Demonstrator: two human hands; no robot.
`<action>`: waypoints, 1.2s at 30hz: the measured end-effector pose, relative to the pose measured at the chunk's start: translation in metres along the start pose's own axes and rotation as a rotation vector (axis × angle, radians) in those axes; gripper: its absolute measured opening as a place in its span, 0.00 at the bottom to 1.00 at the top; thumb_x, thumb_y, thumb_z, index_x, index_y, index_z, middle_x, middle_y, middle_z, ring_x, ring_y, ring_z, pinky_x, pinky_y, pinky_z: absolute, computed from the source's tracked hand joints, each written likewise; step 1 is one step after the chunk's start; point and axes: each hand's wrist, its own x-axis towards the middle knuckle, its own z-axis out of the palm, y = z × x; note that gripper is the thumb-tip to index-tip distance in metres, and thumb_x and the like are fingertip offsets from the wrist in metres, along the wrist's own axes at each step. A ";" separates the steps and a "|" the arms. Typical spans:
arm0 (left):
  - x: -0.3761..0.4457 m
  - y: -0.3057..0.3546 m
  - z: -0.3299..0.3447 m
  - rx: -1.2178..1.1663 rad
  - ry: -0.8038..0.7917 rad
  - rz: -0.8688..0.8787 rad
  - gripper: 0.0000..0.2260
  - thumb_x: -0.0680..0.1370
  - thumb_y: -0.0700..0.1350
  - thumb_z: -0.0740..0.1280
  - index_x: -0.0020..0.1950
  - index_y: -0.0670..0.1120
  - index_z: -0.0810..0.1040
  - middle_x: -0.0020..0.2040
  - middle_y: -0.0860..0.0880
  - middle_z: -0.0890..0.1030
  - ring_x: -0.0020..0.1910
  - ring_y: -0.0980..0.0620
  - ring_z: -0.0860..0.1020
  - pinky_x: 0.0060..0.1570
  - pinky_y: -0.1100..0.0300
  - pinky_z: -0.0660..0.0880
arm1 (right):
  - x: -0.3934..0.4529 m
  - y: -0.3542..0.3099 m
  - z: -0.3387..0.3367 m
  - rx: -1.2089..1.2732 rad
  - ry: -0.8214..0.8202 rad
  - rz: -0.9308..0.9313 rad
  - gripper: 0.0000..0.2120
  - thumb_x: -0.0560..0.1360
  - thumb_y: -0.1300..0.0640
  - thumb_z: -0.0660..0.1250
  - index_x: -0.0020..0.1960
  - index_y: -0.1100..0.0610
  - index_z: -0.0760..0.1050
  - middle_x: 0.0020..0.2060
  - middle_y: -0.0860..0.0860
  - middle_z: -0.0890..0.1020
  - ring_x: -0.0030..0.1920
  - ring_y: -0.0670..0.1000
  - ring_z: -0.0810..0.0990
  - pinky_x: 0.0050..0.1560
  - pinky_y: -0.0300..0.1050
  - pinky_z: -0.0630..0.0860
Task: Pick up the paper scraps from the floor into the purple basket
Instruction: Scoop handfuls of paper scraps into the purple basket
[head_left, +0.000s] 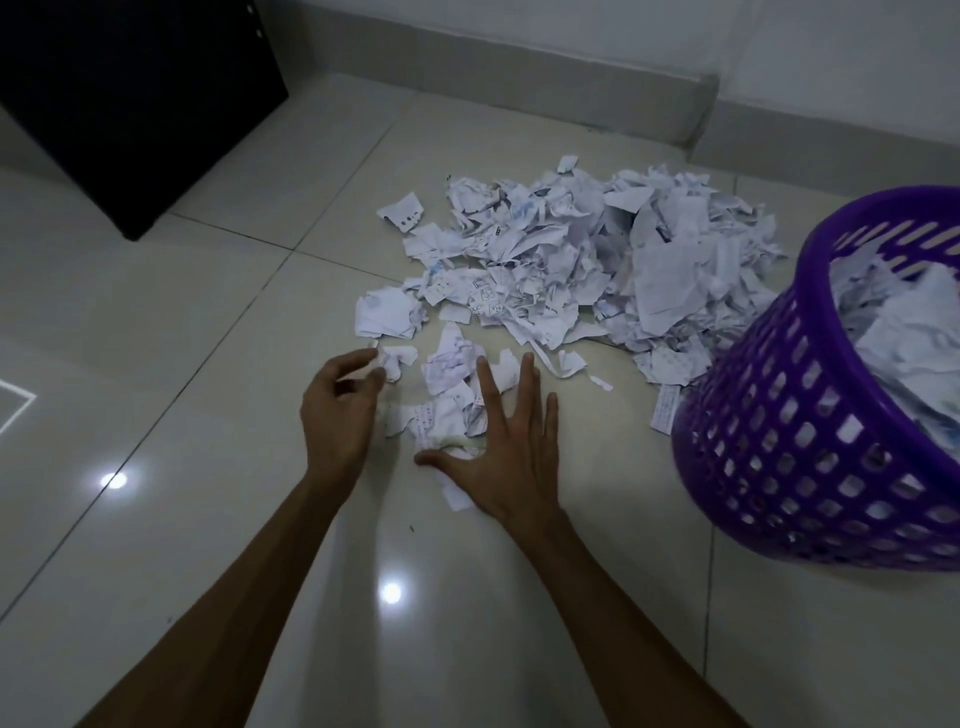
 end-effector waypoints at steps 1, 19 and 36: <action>0.008 -0.001 0.000 0.065 0.052 0.025 0.10 0.76 0.46 0.70 0.58 0.53 0.81 0.56 0.52 0.80 0.46 0.54 0.78 0.49 0.54 0.78 | 0.003 0.001 0.000 -0.004 0.008 0.014 0.60 0.58 0.17 0.60 0.80 0.43 0.43 0.80 0.56 0.42 0.80 0.54 0.41 0.77 0.60 0.49; 0.045 -0.028 0.028 0.595 -0.376 0.408 0.26 0.79 0.60 0.53 0.70 0.48 0.74 0.71 0.49 0.72 0.70 0.48 0.68 0.68 0.61 0.58 | 0.004 0.004 0.005 0.033 0.015 -0.135 0.59 0.58 0.19 0.64 0.80 0.44 0.49 0.80 0.56 0.45 0.80 0.55 0.42 0.76 0.65 0.49; -0.001 -0.001 0.009 0.336 -0.310 0.272 0.15 0.78 0.35 0.61 0.58 0.47 0.83 0.53 0.57 0.81 0.46 0.64 0.79 0.47 0.77 0.72 | 0.003 0.006 0.004 0.208 0.051 -0.115 0.63 0.57 0.24 0.73 0.80 0.45 0.44 0.80 0.55 0.44 0.80 0.55 0.46 0.75 0.66 0.55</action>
